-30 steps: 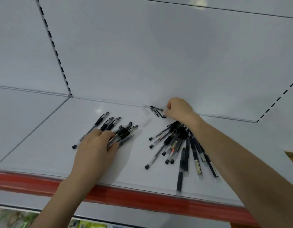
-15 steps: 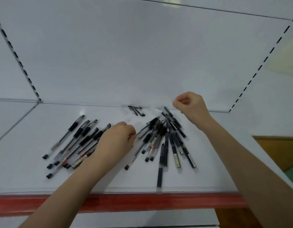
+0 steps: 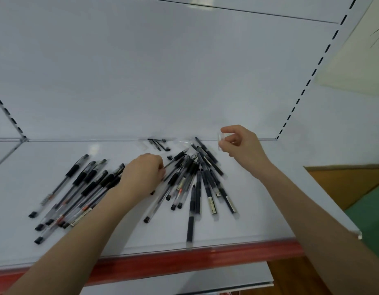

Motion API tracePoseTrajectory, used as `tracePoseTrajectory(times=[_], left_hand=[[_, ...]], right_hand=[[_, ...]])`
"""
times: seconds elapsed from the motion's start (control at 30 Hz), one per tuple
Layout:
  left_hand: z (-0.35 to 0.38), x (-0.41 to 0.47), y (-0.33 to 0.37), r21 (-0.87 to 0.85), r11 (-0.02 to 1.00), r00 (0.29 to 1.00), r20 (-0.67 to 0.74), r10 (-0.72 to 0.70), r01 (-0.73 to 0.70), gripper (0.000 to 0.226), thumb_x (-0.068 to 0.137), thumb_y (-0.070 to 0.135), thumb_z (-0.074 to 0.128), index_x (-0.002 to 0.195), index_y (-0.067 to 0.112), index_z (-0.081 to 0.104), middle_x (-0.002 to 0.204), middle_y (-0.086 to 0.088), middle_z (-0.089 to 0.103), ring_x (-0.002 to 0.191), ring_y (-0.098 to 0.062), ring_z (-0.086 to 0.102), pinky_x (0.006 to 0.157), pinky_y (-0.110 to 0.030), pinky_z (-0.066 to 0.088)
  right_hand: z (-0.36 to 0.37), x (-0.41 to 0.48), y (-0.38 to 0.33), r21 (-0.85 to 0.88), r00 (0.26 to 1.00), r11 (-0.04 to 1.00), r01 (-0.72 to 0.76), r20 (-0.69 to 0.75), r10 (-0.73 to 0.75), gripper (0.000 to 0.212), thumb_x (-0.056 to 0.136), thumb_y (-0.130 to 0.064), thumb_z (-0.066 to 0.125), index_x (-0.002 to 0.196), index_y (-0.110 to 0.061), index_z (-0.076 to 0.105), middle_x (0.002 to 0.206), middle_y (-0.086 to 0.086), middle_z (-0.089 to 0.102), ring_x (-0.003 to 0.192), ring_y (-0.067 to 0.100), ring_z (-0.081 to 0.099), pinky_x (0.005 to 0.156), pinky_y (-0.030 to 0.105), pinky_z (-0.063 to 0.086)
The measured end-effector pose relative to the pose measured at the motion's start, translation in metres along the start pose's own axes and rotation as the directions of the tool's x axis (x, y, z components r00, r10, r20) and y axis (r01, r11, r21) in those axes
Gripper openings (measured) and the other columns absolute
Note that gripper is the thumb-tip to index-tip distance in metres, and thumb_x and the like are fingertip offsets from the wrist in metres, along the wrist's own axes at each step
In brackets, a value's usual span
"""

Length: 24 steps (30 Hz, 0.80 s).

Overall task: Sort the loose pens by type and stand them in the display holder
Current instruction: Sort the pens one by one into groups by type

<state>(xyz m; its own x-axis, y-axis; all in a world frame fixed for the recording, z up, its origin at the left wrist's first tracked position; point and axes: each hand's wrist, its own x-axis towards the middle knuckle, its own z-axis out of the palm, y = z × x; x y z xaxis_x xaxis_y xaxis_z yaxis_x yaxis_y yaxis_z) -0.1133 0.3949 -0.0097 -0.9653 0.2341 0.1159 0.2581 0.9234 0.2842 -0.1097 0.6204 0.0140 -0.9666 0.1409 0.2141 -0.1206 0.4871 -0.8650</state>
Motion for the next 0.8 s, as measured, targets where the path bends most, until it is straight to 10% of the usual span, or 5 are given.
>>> tracePoseTrajectory(times=[0.5,0.8], left_hand=[[-0.018,-0.051,-0.002,-0.240,0.964,0.993,-0.044,0.109,-0.117,0.012,0.084,0.025,0.059,0.083,0.015,0.066,0.075,0.007,0.059,0.073,-0.011,0.056,0.072,-0.029,0.050],[-0.012,-0.062,-0.003,-0.200,0.977,0.997,0.014,0.074,-0.069,0.024,0.082,0.039,0.059,0.098,0.021,0.058,0.074,0.015,0.046,0.073,-0.009,0.049,0.070,-0.025,0.044]], right_hand=[[0.010,-0.011,-0.006,0.032,0.998,0.999,-0.008,0.064,0.006,0.017,0.084,-0.010,0.061,0.096,-0.022,0.058,0.074,-0.001,0.066,0.073,0.020,0.062,0.073,0.041,0.051],[0.013,-0.014,-0.002,0.043,0.997,0.999,-0.020,0.078,0.017,0.014,0.084,-0.011,0.062,0.094,-0.019,0.058,0.070,-0.002,0.066,0.056,0.000,0.060,0.057,0.014,0.048]])
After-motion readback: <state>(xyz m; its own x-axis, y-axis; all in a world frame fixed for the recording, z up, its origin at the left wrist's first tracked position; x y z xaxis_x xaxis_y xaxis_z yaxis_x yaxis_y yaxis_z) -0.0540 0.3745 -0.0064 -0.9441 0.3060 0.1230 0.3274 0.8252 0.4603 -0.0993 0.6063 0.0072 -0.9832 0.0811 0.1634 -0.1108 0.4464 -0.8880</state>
